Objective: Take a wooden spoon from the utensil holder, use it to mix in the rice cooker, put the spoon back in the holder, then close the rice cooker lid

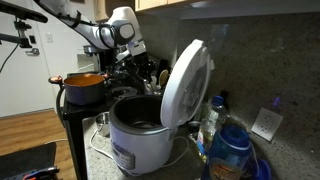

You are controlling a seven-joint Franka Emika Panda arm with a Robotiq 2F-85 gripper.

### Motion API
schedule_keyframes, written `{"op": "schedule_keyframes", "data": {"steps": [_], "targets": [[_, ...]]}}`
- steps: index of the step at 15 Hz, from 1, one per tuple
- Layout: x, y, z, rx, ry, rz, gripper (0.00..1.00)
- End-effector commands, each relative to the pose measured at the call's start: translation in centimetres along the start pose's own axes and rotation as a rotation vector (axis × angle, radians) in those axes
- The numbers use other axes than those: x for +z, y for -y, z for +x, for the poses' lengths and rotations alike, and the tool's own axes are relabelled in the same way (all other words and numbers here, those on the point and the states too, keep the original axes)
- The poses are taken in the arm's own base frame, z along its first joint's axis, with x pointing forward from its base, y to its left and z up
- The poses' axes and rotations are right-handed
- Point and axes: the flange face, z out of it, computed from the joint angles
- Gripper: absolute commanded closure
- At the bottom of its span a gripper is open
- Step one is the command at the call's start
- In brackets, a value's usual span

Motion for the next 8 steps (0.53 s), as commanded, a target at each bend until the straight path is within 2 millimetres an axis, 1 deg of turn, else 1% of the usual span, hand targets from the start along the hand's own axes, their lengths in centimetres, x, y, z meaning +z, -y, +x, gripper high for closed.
{"op": "schedule_keyframes", "data": {"steps": [1,2,4,6,8], "targets": [[-0.1,0.9,-0.3,0.004,0.000,0.008,1.00],[-0.2,1.1,-0.3,0.003,0.001,0.011,0.97],[-0.2,1.1,0.2,0.004,0.004,0.010,0.96],[-0.6,1.2,0.4,0.004,0.005,0.015,0.96],[-1.8,1.3,-0.1,0.003,0.000,0.028,0.96]]}}
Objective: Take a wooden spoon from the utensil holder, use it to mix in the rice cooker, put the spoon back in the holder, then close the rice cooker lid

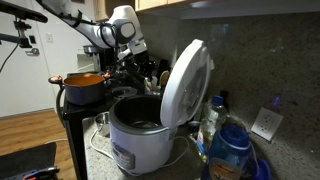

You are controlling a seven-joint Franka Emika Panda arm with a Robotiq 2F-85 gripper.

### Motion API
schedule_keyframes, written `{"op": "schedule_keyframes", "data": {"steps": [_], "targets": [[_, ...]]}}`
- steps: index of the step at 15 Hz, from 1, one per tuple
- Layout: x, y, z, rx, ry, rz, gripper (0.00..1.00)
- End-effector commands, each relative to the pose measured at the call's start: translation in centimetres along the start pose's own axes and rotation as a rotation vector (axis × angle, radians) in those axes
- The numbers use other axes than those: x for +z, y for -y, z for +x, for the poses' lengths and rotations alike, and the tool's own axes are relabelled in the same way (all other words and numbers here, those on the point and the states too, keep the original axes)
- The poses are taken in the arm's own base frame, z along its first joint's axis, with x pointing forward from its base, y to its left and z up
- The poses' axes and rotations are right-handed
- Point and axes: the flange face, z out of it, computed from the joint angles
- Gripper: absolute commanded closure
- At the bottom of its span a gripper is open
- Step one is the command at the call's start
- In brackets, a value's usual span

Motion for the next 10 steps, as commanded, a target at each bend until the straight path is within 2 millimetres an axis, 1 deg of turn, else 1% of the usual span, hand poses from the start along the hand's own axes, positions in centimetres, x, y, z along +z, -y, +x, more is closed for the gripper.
{"op": "schedule_keyframes", "data": {"steps": [1,5,8,9,10], "targets": [[-2.0,0.6,-0.2,0.002,-0.005,0.014,0.96],[-6.2,0.6,-0.2,0.001,-0.027,0.037,0.96],[-10.3,-0.4,-0.1,0.011,-0.051,0.068,0.96],[-11.3,-0.8,0.7,0.014,-0.057,0.078,0.96],[-12.5,-1.4,0.8,0.018,-0.061,0.089,0.96]]}}
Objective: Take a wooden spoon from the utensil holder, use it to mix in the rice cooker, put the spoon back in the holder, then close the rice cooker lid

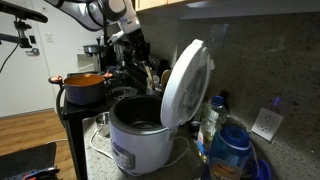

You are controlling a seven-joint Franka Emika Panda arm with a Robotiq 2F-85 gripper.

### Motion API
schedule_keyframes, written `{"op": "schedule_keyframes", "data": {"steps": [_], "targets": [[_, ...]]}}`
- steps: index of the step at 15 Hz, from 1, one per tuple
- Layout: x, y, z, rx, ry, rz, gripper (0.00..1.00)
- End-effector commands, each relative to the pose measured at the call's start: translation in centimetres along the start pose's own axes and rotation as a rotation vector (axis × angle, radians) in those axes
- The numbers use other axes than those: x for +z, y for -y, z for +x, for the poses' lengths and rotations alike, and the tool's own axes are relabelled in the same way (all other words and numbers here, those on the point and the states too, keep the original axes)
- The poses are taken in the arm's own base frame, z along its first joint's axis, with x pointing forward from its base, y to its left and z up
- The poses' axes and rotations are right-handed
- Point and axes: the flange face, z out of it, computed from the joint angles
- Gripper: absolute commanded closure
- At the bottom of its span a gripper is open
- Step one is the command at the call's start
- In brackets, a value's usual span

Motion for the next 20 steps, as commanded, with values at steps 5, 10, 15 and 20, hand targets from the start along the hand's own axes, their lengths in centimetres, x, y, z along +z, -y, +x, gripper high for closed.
{"op": "schedule_keyframes", "data": {"steps": [5,10,15,20], "targets": [[-9.5,-4.5,1.9,0.055,-0.081,0.073,0.96],[-15.1,-7.5,3.7,0.103,-0.150,0.106,0.96],[-19.8,-9.3,4.8,0.146,-0.232,0.084,0.96],[-19.6,-12.5,5.8,0.197,-0.270,-0.122,0.96]]}}
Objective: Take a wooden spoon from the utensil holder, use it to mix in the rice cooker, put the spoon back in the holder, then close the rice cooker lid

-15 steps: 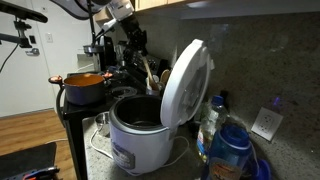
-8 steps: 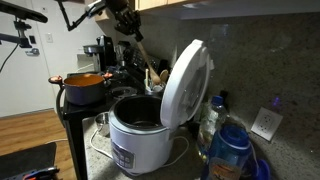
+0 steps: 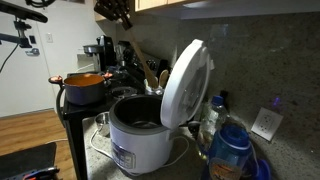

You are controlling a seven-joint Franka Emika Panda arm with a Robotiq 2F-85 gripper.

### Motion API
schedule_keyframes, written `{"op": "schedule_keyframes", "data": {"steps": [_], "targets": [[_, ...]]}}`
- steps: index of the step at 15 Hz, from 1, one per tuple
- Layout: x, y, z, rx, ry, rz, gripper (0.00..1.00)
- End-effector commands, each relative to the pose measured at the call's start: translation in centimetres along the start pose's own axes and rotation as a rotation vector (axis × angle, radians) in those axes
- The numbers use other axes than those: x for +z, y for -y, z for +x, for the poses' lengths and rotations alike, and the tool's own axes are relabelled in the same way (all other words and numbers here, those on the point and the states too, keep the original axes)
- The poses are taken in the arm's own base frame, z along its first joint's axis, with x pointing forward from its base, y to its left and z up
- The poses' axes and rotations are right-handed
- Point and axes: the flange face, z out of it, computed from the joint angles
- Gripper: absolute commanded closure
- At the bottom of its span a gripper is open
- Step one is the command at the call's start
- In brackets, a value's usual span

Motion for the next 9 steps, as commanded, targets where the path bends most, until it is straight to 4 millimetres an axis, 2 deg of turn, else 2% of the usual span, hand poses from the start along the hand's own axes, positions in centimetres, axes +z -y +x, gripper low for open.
{"op": "schedule_keyframes", "data": {"steps": [1,4,9], "targets": [[1.1,-2.6,0.8,0.044,-0.054,-0.142,0.96],[3.6,-4.6,1.1,0.058,-0.043,-0.228,0.96],[9.5,-8.0,0.9,0.055,0.002,-0.331,0.96]]}}
